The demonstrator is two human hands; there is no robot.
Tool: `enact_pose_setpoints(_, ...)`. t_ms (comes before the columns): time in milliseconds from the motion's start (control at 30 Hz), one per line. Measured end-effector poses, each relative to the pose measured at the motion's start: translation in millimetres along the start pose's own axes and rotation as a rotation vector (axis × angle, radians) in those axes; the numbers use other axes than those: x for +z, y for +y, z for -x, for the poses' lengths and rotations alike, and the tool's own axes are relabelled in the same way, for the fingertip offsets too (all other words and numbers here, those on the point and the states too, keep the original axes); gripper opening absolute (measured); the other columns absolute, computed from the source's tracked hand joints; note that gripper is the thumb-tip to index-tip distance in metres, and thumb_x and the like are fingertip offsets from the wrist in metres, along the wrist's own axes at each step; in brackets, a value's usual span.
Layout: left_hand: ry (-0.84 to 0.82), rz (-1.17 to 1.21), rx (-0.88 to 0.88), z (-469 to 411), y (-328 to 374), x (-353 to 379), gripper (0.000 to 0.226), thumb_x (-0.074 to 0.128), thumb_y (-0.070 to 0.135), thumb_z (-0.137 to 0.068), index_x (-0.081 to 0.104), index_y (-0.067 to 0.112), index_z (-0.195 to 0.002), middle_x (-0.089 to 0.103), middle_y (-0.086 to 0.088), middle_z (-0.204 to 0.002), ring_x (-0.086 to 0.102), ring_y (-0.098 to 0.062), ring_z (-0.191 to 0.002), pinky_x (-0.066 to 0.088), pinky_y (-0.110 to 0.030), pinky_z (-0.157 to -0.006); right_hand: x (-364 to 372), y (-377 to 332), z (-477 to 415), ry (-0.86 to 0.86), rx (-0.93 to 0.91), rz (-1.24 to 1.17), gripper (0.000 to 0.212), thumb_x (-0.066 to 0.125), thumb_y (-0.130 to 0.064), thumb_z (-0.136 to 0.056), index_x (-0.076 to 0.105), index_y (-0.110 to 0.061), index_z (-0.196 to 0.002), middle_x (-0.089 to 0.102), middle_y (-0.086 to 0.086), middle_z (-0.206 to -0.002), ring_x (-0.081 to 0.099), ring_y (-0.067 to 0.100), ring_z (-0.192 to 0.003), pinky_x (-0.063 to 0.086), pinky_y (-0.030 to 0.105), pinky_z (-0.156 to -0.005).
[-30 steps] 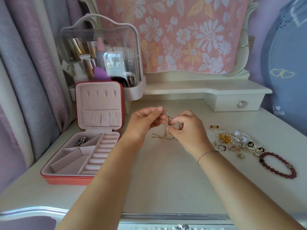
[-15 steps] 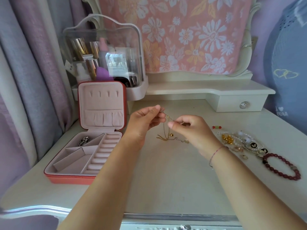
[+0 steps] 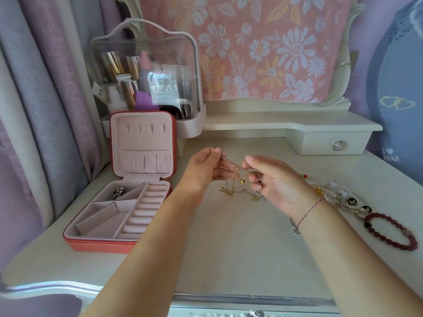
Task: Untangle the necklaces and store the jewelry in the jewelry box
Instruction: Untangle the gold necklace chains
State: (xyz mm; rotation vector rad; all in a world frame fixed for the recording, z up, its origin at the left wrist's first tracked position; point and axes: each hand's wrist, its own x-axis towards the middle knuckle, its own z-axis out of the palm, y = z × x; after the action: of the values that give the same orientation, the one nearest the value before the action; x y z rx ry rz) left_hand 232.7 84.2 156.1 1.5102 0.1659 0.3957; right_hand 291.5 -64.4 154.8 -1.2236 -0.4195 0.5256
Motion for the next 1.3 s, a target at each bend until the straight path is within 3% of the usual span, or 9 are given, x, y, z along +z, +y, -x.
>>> enact_pose_setpoints(133,-0.049,-0.041,0.008,0.7,-1.0,0.7,0.026,0.033,0.018,-0.106,0.047,0.011,-0.086,0.065,-0.005,-0.062,0.062,-0.021,-0.048,0.049,-0.024,-0.056,0.4,-1.2,1.9,-0.035,-0.047,0.066,0.01,0.064,-0.025,-0.074,0.064,-0.015,-0.076,0.066,-0.008,-0.074,0.042,0.01,-0.061,0.028,0.02,-0.051)
enact_pose_setpoints(267,-0.05,-0.072,0.038,-1.2,-2.7,0.3,0.025,0.036,0.016,-0.105,0.05,0.01,-0.085,0.062,-0.001,-0.059,0.05,-0.017,-0.043,0.045,-0.023,-0.053,0.9,0.4,1.8,-0.001,-0.141,0.266,0.031,0.059,-0.03,-0.09,0.067,-0.021,-0.062,0.063,0.001,-0.072,0.038,0.011,-0.06,0.028,0.023,-0.055)
enact_pose_setpoints(367,-0.049,-0.083,0.063,-1.5,-3.2,0.5,0.025,0.037,0.013,-0.104,0.052,0.01,-0.085,0.062,0.001,-0.061,0.049,-0.015,-0.047,0.045,-0.02,-0.055,1.0,2.6,1.5,0.054,-0.185,0.416,0.04,0.061,-0.039,-0.09,0.064,-0.02,-0.055,0.053,0.009,-0.07,0.035,0.016,-0.06,0.028,0.026,-0.058)
enact_pose_setpoints(433,-0.057,-0.077,0.078,-1.4,-3.5,0.6,0.025,0.038,0.012,-0.104,0.053,0.011,-0.084,0.062,0.002,-0.062,0.049,-0.014,-0.049,0.045,-0.02,-0.057,1.1,3.1,1.7,0.07,-0.19,0.436,0.037,0.066,-0.033,-0.088,0.059,-0.017,-0.055,0.054,0.001,-0.061,0.034,0.015,-0.058,0.028,0.025,-0.056)
enact_pose_setpoints(533,-0.064,-0.044,0.101,-1.4,-3.7,0.3,0.024,0.04,0.012,-0.104,0.055,0.01,-0.085,0.063,0.002,-0.063,0.05,-0.013,-0.051,0.046,-0.019,-0.058,1.7,4.1,2.2,0.046,-0.197,0.469,0.031,0.068,-0.028,-0.082,0.056,-0.017,-0.056,0.052,0.004,-0.062,0.033,0.014,-0.053,0.026,0.024,-0.051)
enact_pose_setpoints(667,-0.07,-0.008,0.128,-2.0,-4.1,-0.8,0.022,0.042,0.01,-0.103,0.057,0.009,-0.087,0.064,0.0,-0.065,0.05,-0.012,-0.053,0.046,-0.018,-0.059,2.6,3.9,3.1,0.019,-0.198,0.463,0.008,0.061,-0.007,-0.087,0.063,-0.012,-0.081,0.057,0.004,-0.061,0.036,0.01,-0.046,0.029,0.021,-0.046)
enact_pose_setpoints(733,-0.071,0.008,0.132,-2.3,-4.0,-1.5,0.021,0.043,0.01,-0.102,0.058,0.008,-0.088,0.063,-0.001,-0.066,0.051,-0.011,-0.054,0.046,-0.017,-0.059,2.9,3.4,3.6,0.012,-0.196,0.441,0.009,0.056,-0.002,-0.089,0.064,-0.005,-0.09,0.058,0.005,-0.057,0.033,0.011,-0.041,0.029,0.02,-0.044)
enact_pose_setpoints(933,-0.08,0.022,0.148,-3.1,-4.4,-2.3,0.019,0.046,0.012,-0.101,0.06,0.009,-0.088,0.062,-0.001,-0.066,0.051,-0.01,-0.057,0.046,-0.016,-0.062,2.9,3.9,5.4,0.01,-0.215,0.493,0.011,0.058,-0.006,-0.092,0.069,-0.009,-0.092,0.062,0.006,-0.056,0.032,0.014,-0.039,0.03,0.026,-0.046)
enact_pose_setpoints(1300,-0.112,-0.001,0.153,-2.4,-5.9,-2.8,0.02,0.048,0.015,-0.1,0.063,0.01,-0.088,0.062,0.0,-0.067,0.053,-0.011,-0.061,0.048,-0.018,-0.066,3.0,5.8,4.0,0.021,-0.205,0.513,0.009,0.062,-0.007,-0.09,0.069,-0.008,-0.085,0.063,0.004,-0.054,0.033,0.014,-0.04,0.03,0.022,-0.044)
